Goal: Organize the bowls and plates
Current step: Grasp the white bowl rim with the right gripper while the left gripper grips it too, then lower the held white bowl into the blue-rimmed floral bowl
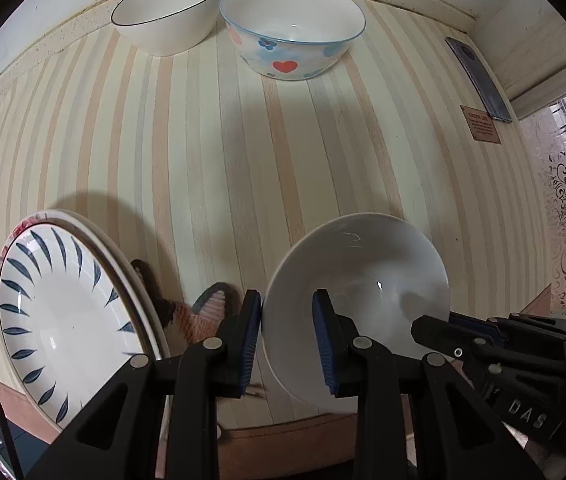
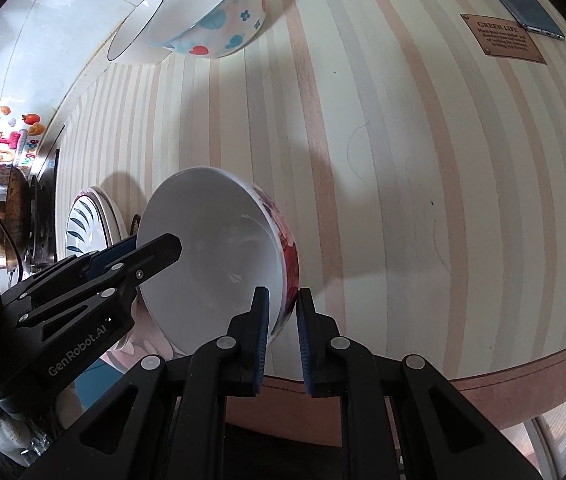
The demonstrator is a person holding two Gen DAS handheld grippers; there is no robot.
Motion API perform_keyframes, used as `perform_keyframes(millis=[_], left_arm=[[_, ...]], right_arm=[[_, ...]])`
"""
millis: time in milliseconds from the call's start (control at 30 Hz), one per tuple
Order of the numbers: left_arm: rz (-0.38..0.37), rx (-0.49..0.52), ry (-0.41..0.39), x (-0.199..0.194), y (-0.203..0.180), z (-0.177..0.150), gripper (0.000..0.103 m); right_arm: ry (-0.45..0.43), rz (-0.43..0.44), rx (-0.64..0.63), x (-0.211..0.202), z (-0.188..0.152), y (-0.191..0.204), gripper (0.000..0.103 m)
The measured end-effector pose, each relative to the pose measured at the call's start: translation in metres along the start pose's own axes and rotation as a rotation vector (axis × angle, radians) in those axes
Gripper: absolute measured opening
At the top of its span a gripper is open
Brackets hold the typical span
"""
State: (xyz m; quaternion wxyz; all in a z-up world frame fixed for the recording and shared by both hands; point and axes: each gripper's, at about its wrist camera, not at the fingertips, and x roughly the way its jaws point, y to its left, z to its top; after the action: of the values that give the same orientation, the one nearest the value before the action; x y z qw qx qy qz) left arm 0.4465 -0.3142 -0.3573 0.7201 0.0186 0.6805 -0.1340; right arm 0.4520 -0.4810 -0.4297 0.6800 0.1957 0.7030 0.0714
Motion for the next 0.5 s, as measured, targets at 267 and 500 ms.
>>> perform_keyframes(millis=[267, 500], left_arm=[[-0.048, -0.098, -0.163, -0.067, 0.023, 0.043, 0.03], [-0.042, -0.187, -0.155, -0.044, 0.053, 0.127, 0.03]], right_arm=[[-0.057, 0.075, 0.022, -0.048, 0.02, -0.005, 0.016], [-0.205, 0.112, 0.038, -0.084, 0.096, -0.002, 0.05]])
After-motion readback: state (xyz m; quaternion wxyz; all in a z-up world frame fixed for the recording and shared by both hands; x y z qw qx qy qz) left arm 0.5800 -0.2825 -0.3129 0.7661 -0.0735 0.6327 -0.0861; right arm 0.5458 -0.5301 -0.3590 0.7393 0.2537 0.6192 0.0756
